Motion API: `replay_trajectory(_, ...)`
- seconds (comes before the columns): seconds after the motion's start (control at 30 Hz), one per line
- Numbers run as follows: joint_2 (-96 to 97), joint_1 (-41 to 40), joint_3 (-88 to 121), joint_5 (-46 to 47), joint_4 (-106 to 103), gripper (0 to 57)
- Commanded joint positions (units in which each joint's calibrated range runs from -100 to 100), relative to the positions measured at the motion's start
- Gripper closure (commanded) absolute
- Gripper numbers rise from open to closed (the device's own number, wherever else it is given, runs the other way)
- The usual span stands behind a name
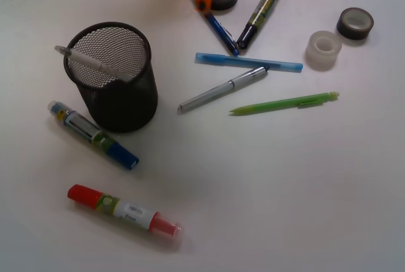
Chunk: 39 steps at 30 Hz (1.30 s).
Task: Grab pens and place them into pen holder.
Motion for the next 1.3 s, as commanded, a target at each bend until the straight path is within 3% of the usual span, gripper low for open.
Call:
replay_trajectory(0.0,-1.3,-5.8,-3.2,0.4,14.2,36.7)
replay_trajectory(0.27,10.4,-11.8,-3.2,-5.3,18.4,36.7)
replay_trajectory(0.8,31.1,-12.4,-4.2,-8.2,18.6,36.7)
replay_trajectory(1.2,54.7,-11.3,-31.1,-7.1,34.3,36.9)
replay_trajectory(1.27,57.7,-11.3,-34.4,-7.2,36.1,40.9)
